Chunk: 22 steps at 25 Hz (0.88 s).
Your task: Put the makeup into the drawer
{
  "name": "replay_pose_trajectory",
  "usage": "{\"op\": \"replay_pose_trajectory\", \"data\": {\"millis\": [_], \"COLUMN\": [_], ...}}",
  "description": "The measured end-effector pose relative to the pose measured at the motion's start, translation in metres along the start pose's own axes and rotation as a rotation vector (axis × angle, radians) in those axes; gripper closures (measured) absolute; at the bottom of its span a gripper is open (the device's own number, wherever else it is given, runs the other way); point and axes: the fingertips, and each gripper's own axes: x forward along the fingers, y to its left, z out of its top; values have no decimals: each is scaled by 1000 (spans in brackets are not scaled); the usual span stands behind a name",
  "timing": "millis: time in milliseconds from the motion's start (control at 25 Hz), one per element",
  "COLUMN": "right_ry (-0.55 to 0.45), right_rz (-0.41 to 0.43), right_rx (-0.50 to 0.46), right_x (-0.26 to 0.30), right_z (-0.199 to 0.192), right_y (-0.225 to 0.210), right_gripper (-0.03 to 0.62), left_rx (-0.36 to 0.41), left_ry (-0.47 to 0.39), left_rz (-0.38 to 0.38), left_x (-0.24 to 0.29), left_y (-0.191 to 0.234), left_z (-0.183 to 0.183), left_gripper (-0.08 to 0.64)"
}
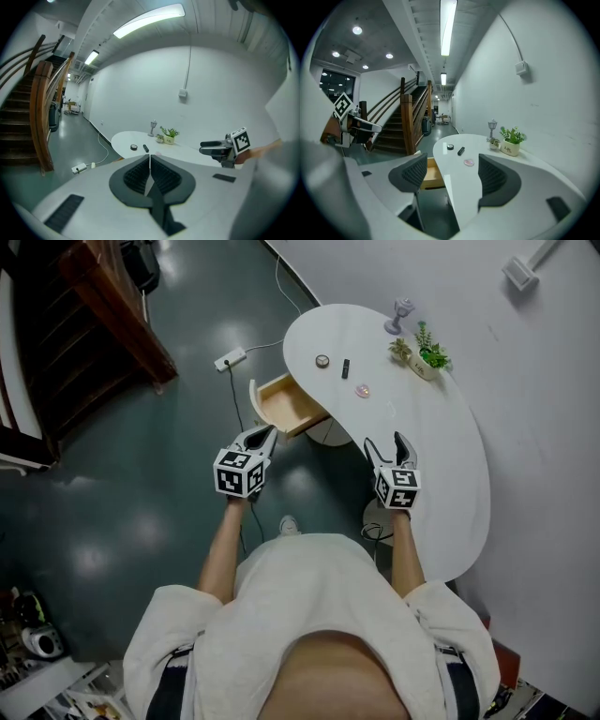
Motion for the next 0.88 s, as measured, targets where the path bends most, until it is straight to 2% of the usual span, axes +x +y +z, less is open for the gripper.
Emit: {"op": "replay_pose_trajectory", "data": {"millis": [440, 680, 880], "right_ry": [84, 102, 121], "right_rz": [-10, 17, 50], "right_rx": [-10, -32, -11], "right_x": [69, 118, 156], "right_z": [5, 14, 22], "right_y": [-16, -42, -57], "right_gripper": [270, 275, 275], "left_rx": [-31, -49, -55], "left_ry": [47, 44, 64], "left_rz": [-54, -21, 24], "left_x": [67, 107, 136], "left_y": [41, 67, 87], "left_z": [15, 30, 49], "left_gripper": [546, 546, 546]}}
